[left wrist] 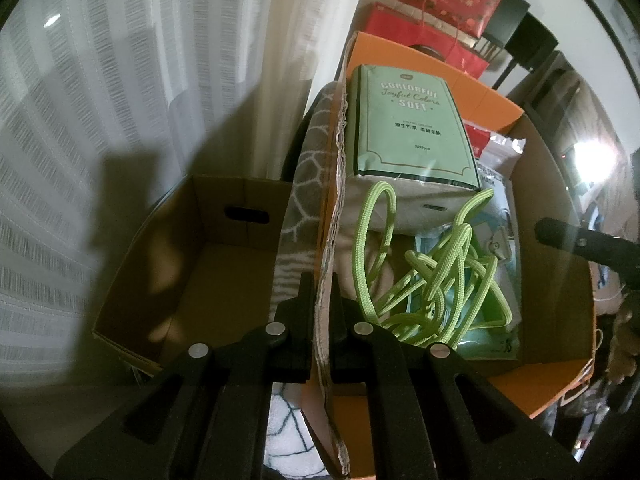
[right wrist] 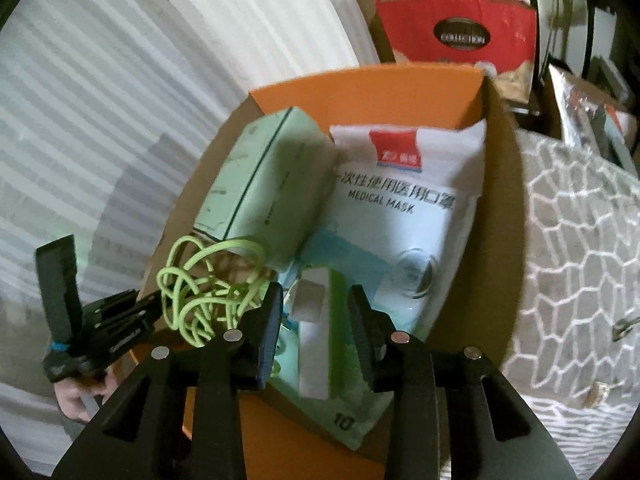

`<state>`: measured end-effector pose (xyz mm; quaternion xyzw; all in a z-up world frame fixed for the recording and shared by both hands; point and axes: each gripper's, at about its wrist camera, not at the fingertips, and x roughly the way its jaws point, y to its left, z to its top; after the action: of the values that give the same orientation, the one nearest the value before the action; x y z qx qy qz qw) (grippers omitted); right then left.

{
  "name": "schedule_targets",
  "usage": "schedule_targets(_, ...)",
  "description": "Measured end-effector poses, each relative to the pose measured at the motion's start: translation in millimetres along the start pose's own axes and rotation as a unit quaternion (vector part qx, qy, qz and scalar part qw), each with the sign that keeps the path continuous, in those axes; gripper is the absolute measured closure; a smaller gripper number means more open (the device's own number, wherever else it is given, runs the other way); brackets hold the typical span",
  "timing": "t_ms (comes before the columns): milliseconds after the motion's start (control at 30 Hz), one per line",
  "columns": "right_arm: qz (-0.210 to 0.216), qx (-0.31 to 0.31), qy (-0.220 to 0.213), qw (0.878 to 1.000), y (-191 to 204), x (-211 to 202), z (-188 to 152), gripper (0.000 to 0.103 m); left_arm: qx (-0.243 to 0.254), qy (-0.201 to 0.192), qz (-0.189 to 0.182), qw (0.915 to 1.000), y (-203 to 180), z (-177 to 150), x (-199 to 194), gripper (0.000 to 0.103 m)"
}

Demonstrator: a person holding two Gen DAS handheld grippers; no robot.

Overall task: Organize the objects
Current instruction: 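Open the right tool and move it back toward the white charger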

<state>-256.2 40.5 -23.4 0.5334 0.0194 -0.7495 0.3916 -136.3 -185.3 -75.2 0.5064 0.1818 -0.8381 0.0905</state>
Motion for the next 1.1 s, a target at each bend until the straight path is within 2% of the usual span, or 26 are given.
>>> schedule_targets(433,-0.041,-0.01,-0.04,0.998,-21.9,-59.6,-14.5,0.063,-0.002,0.0,0.003,1.0,0.8,-0.3,0.9,0.099)
schedule_targets(833,-0.101,0.011,-0.07,0.992,-71.3,-103.3,-39.9,0.057,0.001,0.0,0.007,1.0,1.1,-1.2,0.8,0.099)
schedule_targets(1100,-0.115,0.05,-0.085,0.988,-113.3,-123.7,-56.2,0.053,0.002,0.0,0.008,1.0,1.5,-1.4,-0.5,0.099)
